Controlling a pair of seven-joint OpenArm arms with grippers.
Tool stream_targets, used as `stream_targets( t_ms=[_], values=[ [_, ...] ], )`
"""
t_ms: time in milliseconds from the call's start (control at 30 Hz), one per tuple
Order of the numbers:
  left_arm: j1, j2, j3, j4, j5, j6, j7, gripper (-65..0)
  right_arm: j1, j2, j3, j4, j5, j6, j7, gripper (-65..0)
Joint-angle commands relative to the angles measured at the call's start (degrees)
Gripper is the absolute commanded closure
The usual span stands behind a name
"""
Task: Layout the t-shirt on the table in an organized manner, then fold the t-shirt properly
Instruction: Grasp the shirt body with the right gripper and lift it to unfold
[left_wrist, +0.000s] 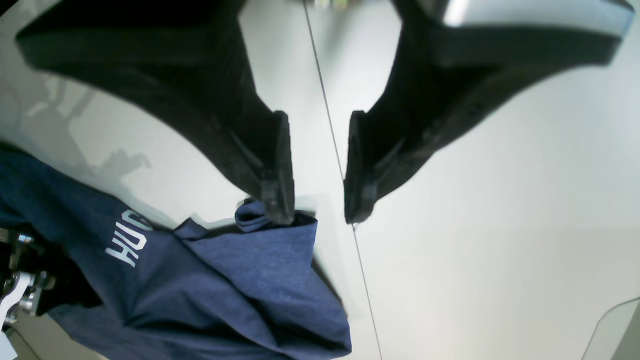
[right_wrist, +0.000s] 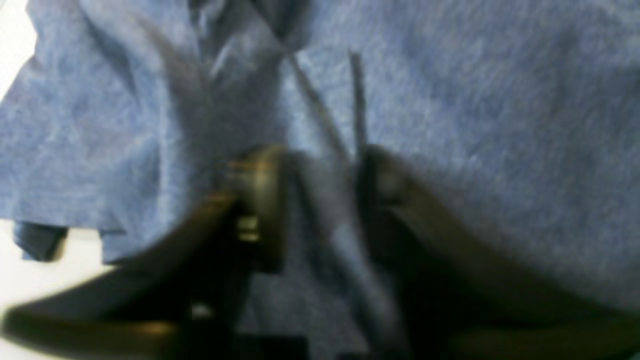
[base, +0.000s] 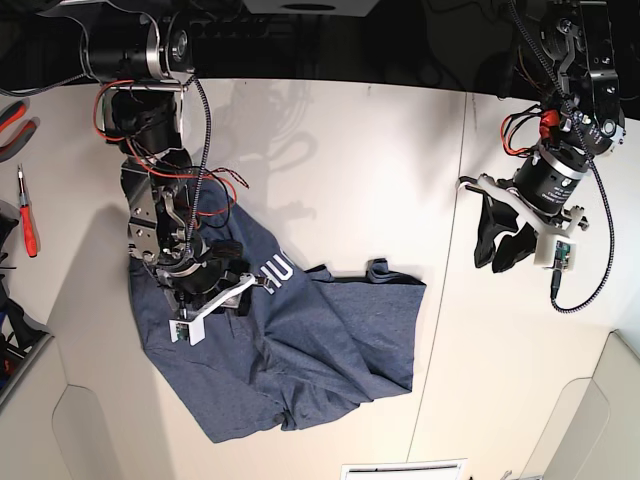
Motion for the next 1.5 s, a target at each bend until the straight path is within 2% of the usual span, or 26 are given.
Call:
stream_targets(
  t_ms=[0,67,233,333,433,533,700,900,933,1000,1033,1133,1233,1367,1467],
  values=[
    [-0.46,-0.46,-0.22,0.39,-0.76,-0.17,-1.18,-21.1,1.68,-0.04,0.04,2.27,0.55,1.29,1.55,-8.5],
    [-0.46,-0.46,-0.22,-0.68,-0.76,-0.15,-1.20,-21.1,1.66,-0.04,0.04,4.85,0.46,1.14,0.96,-0.4],
    [-0.50,-0.48,-0.22,-4.15,-0.79,-0.15,-1.29,-21.1,1.66,-0.04,0.04,12.00,0.55,1.05,-3.19,0.0],
    [-0.81,-0.48,-0.22,-5.97,-0.79,-0.17,-1.46,-21.1,1.51,-0.02,0.04,15.43,3.39,1.75,-7.17,0.0],
    [-1.11,-0.48,-0.22,-6.45,-0.76,-0.17,-1.73,-21.1,-0.48,-0.04,-0.04,19.56,9.40,8.04,-9.75,0.0],
    [-1.90,-0.50,-0.22,-6.45,-0.74,-0.15,-1.73,-21.1,-4.02,-0.20,-0.48,23.69,19.10,14.34,-15.43,0.0],
    [-2.84,-0.50,-0.22,-6.45,-0.74,-0.15,-1.70,-21.1,-11.26,-0.17,-3.65,30.21,34.21,15.04,-29.35,0.0],
    [-2.84,-0.50,-0.22,-6.45,-0.74,-0.15,-1.73,-21.1,-17.75,-0.15,-10.73,32.74,44.28,15.82,-39.26,0.0],
    [-2.84,-0.50,-0.22,-6.45,-0.74,-0.17,-1.73,-21.1,-18.38,-0.15,-12.52,32.74,45.18,16.15,-40.35,-2.9],
    [-2.84,-0.50,-0.22,-6.45,-0.74,-0.15,-1.73,-21.1,-19.34,-0.09,-16.13,32.76,46.23,16.28,-41.70,-22.5],
    [-2.82,-0.50,-0.22,-6.45,-0.74,-0.15,-1.73,-21.1,-19.76,0.04,-17.84,32.76,46.56,16.28,-42.01,-29.1],
    [-2.82,-0.52,-0.22,-6.45,-0.66,-0.15,-1.70,-21.1,-19.87,0.31,-20.22,32.85,46.47,16.28,-41.97,-30.8],
    [-2.82,-0.52,-0.22,-6.45,1.62,-0.15,-1.73,-21.1,-19.89,0.31,-19.34,34.77,46.05,16.28,-41.97,-30.7],
    [-2.84,-0.66,-0.22,-6.60,3.30,-0.13,-1.81,-21.1,-19.89,0.33,-15.37,40.00,43.34,16.26,-41.92,-30.3],
    [-3.63,-0.66,-0.22,-8.94,4.15,-0.15,-3.98,-21.2,-19.89,0.33,-10.54,43.19,38.32,15.78,-40.46,-30.3]
  ],
)
